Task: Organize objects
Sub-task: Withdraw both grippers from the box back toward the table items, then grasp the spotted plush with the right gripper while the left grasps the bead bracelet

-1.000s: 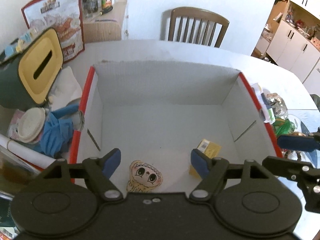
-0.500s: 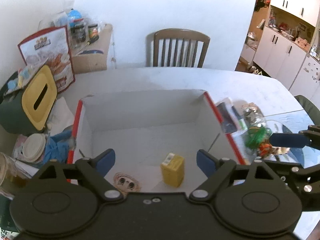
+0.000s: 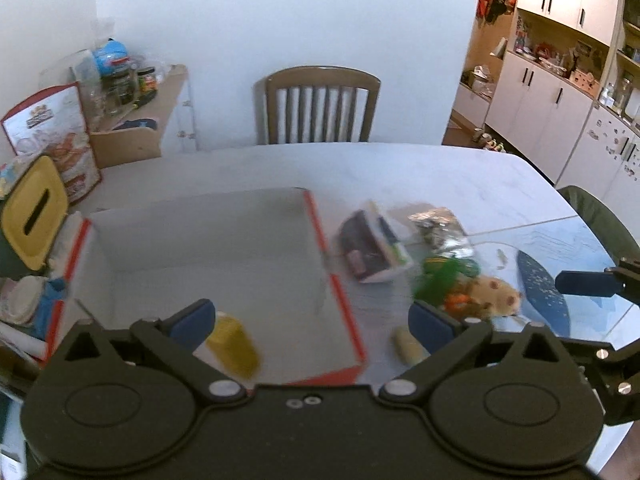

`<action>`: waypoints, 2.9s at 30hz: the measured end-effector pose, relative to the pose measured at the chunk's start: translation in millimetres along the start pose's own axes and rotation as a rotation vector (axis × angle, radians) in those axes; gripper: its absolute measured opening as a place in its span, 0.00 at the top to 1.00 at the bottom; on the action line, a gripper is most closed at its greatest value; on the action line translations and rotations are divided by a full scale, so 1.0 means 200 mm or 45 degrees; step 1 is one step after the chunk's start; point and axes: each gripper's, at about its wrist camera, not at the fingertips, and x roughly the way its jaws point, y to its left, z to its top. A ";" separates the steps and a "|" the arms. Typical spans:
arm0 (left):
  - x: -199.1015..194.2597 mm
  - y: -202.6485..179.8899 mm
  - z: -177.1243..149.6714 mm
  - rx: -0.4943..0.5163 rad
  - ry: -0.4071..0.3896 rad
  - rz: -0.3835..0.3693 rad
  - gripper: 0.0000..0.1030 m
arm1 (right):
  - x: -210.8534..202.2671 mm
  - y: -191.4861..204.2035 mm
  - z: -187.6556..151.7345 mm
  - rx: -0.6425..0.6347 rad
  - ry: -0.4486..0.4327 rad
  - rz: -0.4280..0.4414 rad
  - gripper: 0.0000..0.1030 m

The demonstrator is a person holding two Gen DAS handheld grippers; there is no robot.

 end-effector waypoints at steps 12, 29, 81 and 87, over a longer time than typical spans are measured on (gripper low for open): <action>0.19 -0.43 -0.13 -0.006 0.084 -0.068 0.00 | -0.10 -0.52 -0.21 -0.006 0.058 -0.094 0.14; 0.56 -0.65 -0.24 -0.063 0.260 -0.039 0.01 | 0.10 -0.84 -0.26 0.035 0.149 -0.074 0.14; 0.43 -0.54 -0.12 -0.168 0.209 -0.168 0.93 | 0.23 -0.72 -0.23 0.064 0.186 -0.014 0.63; 0.29 -0.46 -0.06 -0.178 0.170 -0.188 0.93 | 0.13 -0.64 -0.20 0.081 0.153 -0.018 0.63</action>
